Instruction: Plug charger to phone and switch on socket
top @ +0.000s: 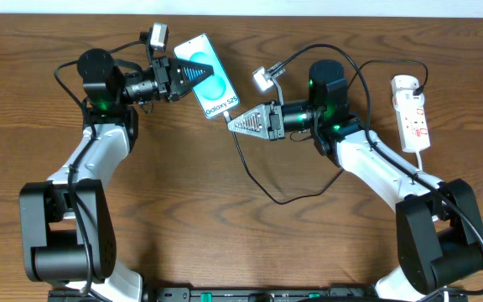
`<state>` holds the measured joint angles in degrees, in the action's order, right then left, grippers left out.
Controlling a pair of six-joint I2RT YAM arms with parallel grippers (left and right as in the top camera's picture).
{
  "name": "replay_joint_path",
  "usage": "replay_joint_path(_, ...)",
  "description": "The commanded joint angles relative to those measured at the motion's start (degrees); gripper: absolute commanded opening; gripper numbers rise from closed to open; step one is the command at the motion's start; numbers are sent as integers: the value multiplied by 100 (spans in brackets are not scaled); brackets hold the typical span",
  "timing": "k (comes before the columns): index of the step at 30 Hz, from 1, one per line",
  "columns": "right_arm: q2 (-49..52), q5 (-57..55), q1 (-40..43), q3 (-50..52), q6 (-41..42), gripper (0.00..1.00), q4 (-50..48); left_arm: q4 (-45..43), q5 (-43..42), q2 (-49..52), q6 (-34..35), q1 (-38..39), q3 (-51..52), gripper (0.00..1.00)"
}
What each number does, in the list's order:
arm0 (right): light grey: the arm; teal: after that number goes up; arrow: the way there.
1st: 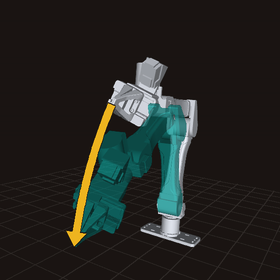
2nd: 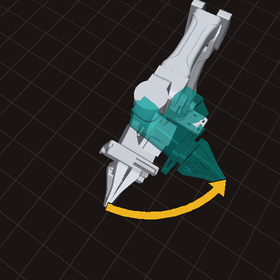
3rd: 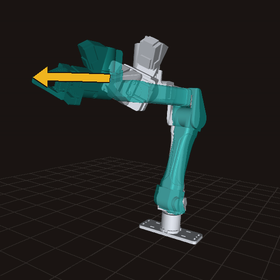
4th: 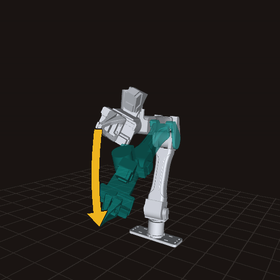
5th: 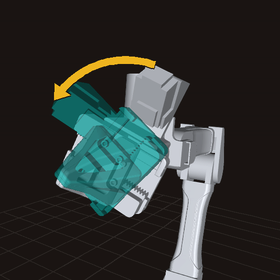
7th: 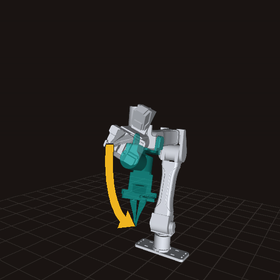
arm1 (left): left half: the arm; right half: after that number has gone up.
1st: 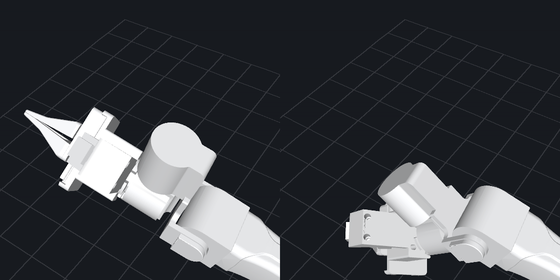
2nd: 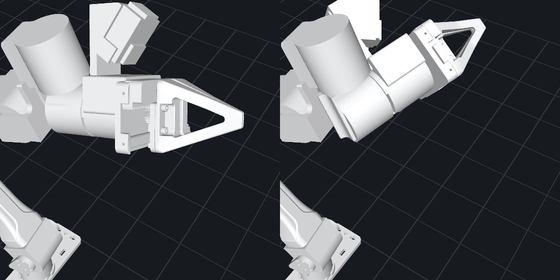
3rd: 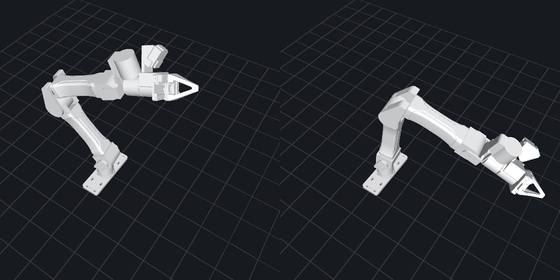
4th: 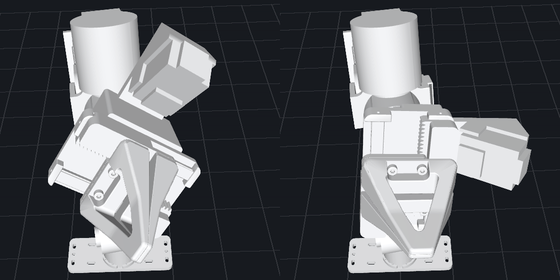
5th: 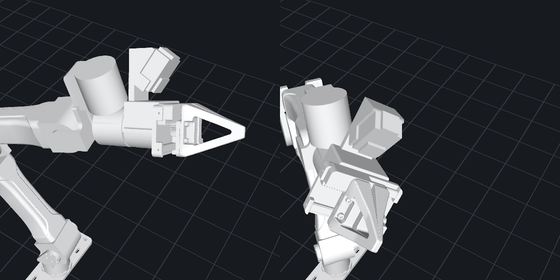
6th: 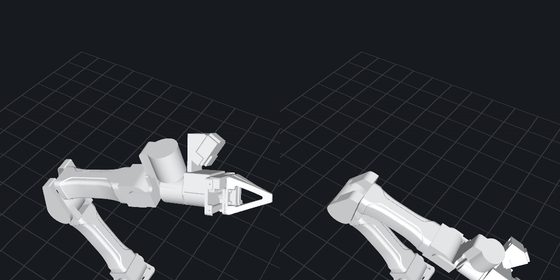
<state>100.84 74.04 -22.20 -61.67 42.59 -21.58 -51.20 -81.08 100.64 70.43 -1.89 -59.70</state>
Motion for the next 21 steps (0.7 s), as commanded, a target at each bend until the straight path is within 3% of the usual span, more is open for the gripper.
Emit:
replay_joint_path(1, -7, 2, 35, -35, 138, 1, -103, -50, -229, -55, -122, -2, -214, 7)
replay_joint_path(21, -7, 153, 46, -35, 378, 1, -192, -50, -138, -55, -122, -2, -214, 7)
